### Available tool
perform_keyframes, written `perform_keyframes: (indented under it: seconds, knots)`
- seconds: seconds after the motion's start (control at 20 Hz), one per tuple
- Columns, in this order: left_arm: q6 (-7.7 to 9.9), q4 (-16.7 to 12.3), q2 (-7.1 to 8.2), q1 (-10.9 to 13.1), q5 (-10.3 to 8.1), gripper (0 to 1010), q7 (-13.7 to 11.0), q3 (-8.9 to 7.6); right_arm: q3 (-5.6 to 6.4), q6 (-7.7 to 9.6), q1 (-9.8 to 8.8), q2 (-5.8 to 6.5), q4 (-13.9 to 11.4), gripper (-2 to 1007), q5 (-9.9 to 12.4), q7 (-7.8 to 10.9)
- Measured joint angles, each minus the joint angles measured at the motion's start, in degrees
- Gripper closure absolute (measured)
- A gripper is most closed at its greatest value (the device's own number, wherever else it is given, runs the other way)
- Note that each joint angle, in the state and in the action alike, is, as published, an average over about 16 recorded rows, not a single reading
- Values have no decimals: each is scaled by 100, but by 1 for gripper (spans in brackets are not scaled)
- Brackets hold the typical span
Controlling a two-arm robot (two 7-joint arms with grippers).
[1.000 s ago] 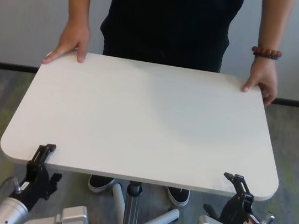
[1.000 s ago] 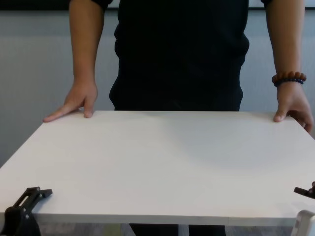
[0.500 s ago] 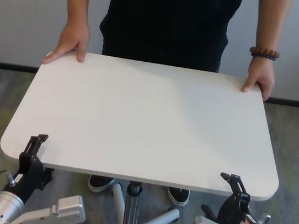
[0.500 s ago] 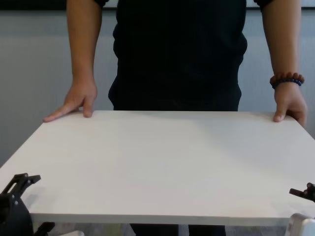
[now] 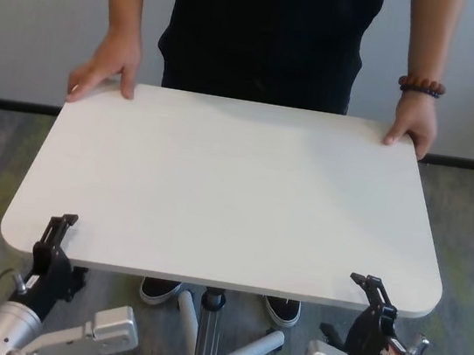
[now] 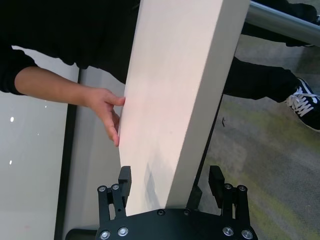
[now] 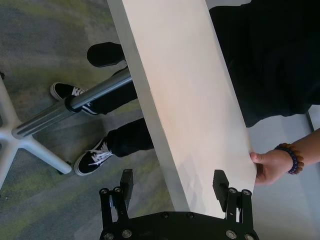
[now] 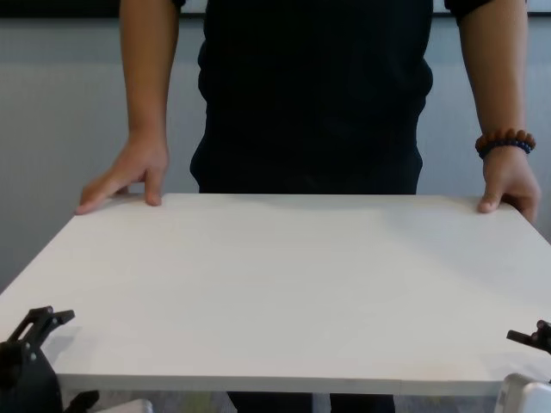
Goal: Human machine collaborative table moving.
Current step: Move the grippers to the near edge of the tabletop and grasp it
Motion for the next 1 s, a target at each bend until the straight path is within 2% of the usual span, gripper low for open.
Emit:
perform_keyframes:
  seconds: [0.6,1.0]
  knots:
    - [-112,39,-113,26,23,7,-89,-146,32,31,53,-156,119,4,-350,24]
    - [-180,49,-131,31,-17,7,-157,-185,-48,190,146,-257,263,4,-850,-68]
